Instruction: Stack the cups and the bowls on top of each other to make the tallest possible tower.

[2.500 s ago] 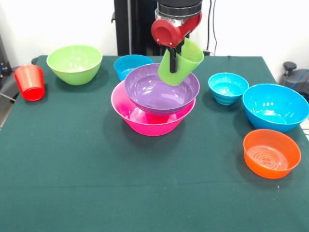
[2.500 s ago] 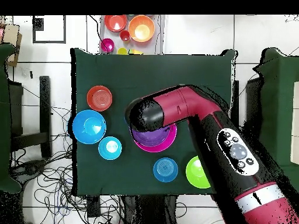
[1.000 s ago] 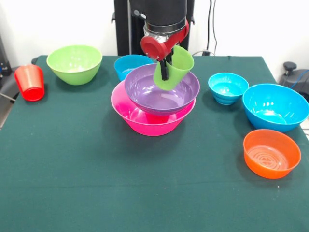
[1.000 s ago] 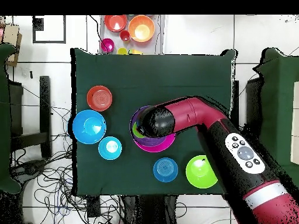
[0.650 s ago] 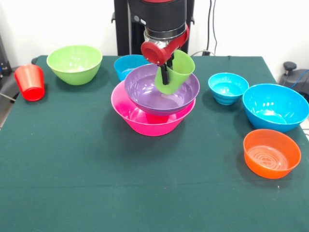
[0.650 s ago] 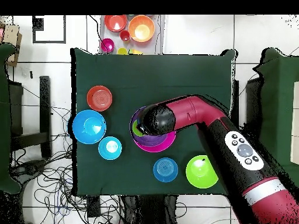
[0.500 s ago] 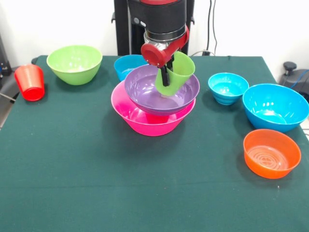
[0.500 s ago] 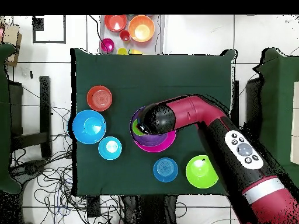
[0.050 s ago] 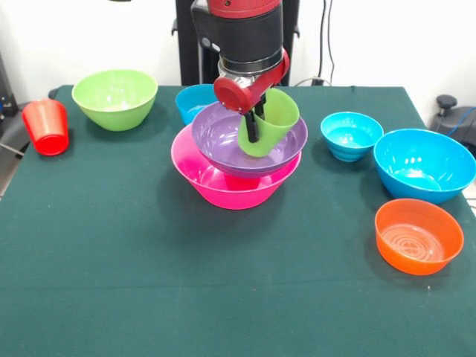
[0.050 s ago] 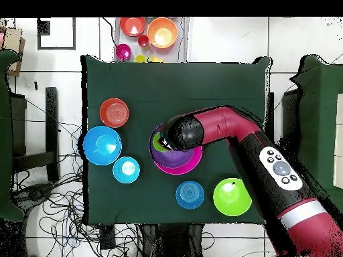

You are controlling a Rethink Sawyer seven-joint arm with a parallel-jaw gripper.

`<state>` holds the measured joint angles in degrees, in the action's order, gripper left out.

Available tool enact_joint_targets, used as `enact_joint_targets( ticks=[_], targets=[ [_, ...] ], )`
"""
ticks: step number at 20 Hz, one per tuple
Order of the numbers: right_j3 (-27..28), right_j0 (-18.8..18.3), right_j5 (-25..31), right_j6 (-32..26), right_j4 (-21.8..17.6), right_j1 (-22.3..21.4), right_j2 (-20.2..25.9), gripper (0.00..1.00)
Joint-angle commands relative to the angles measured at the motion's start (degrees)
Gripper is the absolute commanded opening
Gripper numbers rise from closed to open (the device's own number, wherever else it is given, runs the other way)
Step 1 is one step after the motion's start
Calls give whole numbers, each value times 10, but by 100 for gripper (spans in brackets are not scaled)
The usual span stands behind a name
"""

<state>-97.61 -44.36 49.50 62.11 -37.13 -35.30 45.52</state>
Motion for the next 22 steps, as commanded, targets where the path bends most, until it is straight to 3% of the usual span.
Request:
enact_joint_targets(
  ticks=[1,7,15,22],
  targets=[
    [48,4,55,-96,-43,7,-28,100],
    [6,-16,82,-94,-16,-56,-18,100],
    [-17,-27,103,-86,1,-99,-7,100],
    [-9,-34,103,-107,-11,-88,-7,100]
  ],
)
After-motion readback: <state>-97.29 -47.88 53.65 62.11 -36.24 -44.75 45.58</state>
